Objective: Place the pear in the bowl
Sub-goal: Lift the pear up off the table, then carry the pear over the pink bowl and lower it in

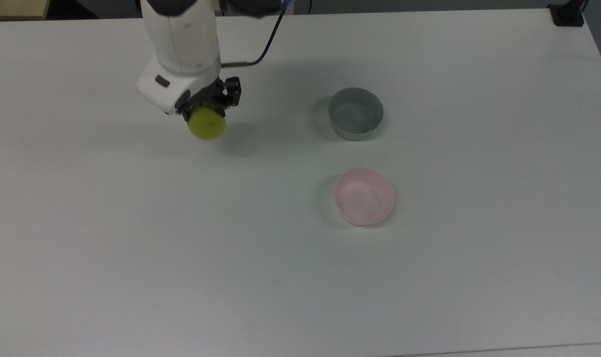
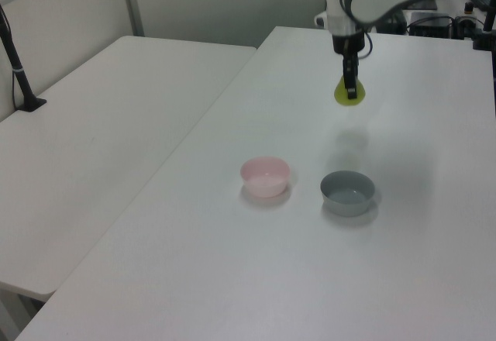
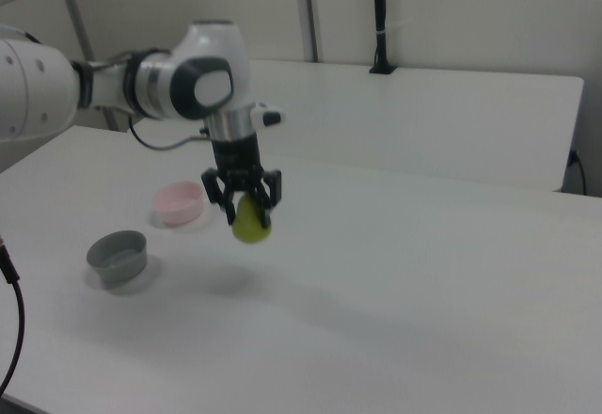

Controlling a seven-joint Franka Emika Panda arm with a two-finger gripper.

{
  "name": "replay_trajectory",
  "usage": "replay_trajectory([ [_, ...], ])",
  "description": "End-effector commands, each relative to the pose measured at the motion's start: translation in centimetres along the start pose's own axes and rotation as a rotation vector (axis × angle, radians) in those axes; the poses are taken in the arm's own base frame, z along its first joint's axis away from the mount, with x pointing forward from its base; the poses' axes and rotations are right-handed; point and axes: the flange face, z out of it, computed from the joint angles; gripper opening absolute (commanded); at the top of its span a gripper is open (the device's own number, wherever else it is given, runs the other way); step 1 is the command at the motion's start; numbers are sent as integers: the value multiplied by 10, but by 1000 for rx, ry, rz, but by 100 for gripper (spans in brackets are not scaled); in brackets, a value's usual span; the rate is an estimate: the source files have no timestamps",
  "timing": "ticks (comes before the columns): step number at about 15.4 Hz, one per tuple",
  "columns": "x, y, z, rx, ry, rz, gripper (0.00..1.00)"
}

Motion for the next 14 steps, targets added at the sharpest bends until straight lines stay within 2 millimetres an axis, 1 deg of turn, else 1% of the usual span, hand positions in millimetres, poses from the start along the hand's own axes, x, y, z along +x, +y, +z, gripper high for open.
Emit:
replay_trajectory([
  [1, 0, -10, -29, 24, 18, -11, 11],
  [2, 3, -19, -32, 26, 23, -12, 11],
  [3, 9, -33, -43, 25, 43, -14, 11],
  [4, 14, -49, -49, 27, 55, -8, 11],
  [5, 17, -62, -51, 38, 62, 10, 11],
  [6, 23, -87, -53, 64, 74, 10, 11],
  [7, 27, -106, -52, 81, 76, 7, 11],
  [8, 34, -118, -53, 93, 89, 26, 12],
  [9, 45, -132, -60, 93, 120, 47, 12],
  [11, 65, -171, -52, 83, 145, 73, 12],
  [12, 73, -188, -51, 81, 182, 79, 12],
  [13, 79, -203, -50, 85, 219, 86, 12],
  [14, 84, -210, -50, 91, 251, 110, 12],
])
